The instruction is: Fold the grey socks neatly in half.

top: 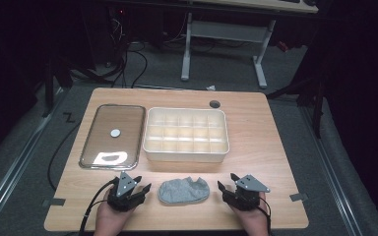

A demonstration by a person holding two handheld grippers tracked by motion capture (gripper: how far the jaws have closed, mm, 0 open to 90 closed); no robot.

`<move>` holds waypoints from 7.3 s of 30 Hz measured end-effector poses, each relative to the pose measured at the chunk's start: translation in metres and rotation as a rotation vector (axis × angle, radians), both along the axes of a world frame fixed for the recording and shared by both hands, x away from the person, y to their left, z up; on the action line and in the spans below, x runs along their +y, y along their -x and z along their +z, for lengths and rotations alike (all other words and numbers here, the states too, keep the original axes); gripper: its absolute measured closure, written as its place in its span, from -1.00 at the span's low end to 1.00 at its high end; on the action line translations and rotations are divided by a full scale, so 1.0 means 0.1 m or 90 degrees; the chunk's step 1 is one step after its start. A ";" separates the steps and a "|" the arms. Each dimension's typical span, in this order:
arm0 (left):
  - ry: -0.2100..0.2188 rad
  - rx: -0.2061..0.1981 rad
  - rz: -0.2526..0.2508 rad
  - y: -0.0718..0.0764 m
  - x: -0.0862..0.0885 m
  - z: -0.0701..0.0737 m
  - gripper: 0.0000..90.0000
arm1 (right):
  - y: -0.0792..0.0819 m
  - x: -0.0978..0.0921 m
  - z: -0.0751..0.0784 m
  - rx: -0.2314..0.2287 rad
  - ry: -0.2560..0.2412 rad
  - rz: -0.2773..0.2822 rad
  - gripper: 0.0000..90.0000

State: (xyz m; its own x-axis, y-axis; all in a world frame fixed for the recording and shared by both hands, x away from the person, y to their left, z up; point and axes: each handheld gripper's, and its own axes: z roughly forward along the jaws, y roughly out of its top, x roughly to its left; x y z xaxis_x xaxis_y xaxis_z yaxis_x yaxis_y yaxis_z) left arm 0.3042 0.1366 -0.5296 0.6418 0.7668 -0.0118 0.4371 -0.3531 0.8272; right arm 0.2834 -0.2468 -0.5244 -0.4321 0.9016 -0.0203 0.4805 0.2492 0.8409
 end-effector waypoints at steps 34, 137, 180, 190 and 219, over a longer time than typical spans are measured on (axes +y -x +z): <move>0.011 0.003 -0.069 0.17 -0.21 0.06 0.06 | 0.07 0.35 0.06 0.048 -0.006 0.106 -0.46; -0.109 0.031 -0.084 -0.10 -1.43 0.05 0.66 | 0.08 0.39 0.19 0.100 -0.103 0.115 0.93; -0.055 0.034 -0.070 0.06 -0.66 -0.04 0.56 | 0.03 0.76 0.37 0.103 0.041 0.089 0.90; -0.048 0.034 -0.075 0.06 -0.65 -0.04 0.55 | 0.03 1.08 0.40 0.108 0.091 0.128 0.88; -0.047 0.040 -0.080 0.06 -0.65 -0.04 0.55 | 0.03 1.28 0.38 0.105 0.119 0.175 0.88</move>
